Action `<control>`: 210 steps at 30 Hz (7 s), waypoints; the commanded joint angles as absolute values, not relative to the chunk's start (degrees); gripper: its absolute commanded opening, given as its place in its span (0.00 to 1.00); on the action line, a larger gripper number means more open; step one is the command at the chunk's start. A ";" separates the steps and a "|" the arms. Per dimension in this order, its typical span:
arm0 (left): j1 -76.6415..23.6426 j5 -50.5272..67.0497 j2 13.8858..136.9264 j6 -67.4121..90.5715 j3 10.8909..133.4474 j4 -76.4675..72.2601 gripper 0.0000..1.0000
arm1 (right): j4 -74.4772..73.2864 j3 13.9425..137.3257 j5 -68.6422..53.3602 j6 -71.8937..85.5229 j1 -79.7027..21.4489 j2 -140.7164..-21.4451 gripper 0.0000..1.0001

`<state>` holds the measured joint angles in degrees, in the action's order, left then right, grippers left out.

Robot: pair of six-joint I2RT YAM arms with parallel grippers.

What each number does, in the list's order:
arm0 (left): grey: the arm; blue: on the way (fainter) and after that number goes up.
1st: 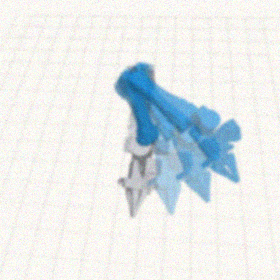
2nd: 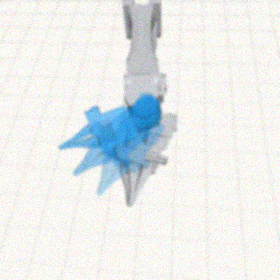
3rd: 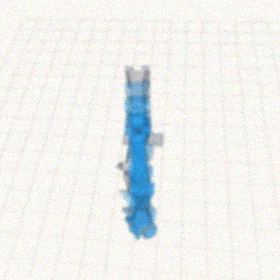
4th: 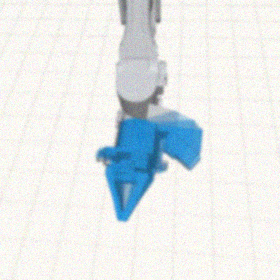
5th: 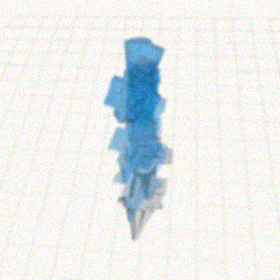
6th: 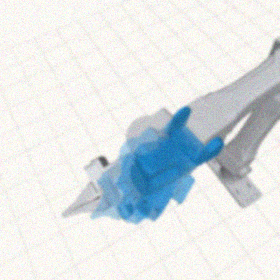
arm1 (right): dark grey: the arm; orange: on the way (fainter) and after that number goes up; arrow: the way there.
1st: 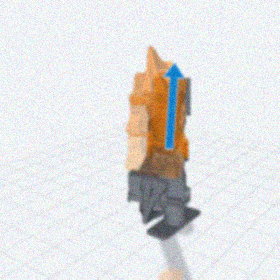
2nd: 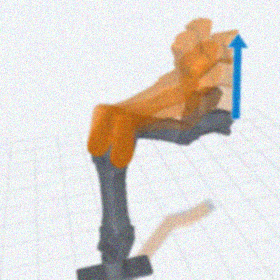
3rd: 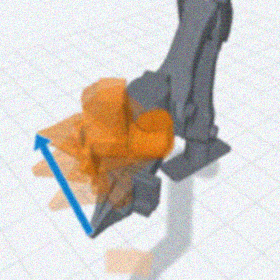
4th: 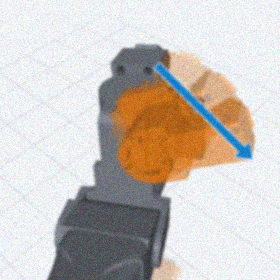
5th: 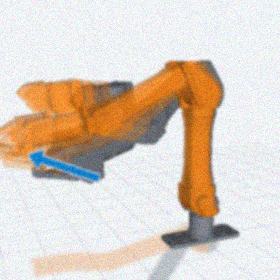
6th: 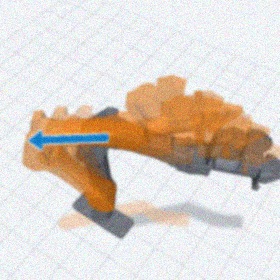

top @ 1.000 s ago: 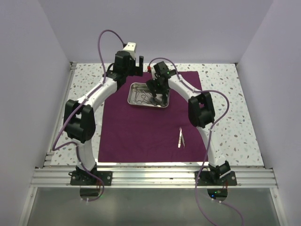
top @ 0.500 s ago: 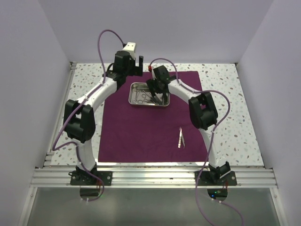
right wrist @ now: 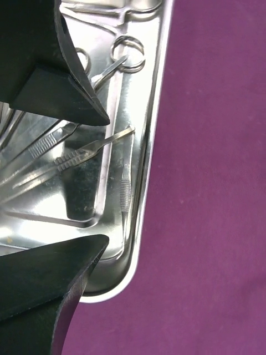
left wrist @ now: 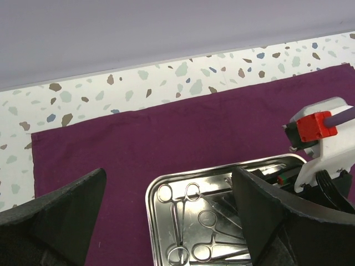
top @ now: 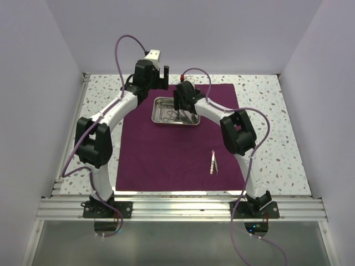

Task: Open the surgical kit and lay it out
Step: Adjust the container in the surgical kit, then pick up the medical item from the container, then place the medical item in the surgical kit.

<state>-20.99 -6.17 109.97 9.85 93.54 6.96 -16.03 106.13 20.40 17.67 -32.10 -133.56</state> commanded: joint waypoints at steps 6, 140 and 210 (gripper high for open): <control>-20.48 -5.19 108.90 9.05 95.10 5.01 0.99 | -20.92 112.15 33.66 35.23 -33.66 -134.38 0.82; -20.13 -6.06 105.65 7.38 92.64 4.48 0.99 | -36.74 145.37 20.04 27.34 -27.77 -156.97 0.33; -19.69 -15.12 130.17 22.24 130.43 -0.10 1.00 | -42.69 62.83 18.80 23.73 -31.55 -80.51 0.91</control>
<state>-20.16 -13.39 132.11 19.57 126.82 -7.18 -36.62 58.37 19.46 23.55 -31.75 -82.11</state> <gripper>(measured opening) 0.994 0.901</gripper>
